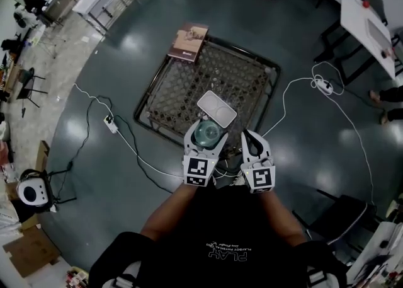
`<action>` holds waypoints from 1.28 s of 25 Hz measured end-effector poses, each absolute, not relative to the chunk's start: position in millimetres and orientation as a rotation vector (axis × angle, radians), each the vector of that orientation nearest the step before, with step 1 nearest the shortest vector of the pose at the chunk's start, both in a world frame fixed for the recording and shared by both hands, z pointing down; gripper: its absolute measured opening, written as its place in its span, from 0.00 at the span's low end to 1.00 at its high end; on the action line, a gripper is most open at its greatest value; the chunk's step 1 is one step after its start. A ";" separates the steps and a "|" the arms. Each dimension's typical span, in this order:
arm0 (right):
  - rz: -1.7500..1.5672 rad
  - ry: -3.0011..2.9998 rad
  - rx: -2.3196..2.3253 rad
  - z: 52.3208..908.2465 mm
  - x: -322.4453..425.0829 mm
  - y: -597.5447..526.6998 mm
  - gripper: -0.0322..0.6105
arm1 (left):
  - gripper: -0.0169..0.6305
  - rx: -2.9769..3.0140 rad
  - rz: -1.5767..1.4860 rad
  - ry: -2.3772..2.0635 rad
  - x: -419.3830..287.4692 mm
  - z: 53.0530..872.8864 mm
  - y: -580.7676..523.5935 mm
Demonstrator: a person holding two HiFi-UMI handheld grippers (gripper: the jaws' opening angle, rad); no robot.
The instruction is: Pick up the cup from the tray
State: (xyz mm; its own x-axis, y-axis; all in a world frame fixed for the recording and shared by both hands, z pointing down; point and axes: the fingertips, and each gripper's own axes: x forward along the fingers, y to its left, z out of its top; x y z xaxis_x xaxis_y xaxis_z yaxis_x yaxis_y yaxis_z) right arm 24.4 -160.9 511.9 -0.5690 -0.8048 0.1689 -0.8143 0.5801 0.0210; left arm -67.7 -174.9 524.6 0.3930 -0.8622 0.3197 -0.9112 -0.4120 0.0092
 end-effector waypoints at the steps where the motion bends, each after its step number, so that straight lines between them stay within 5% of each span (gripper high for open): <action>1: 0.076 -2.658 1.368 508.2 23.3 -162.5 0.07 | 0.61 2.465 0.396 -1.592 -69.0 521.3 -172.6; 32: 0.015 -2.695 1.333 472.8 6.3 -185.0 0.06 | 0.61 2.430 0.383 -1.687 -88.4 505.9 -177.2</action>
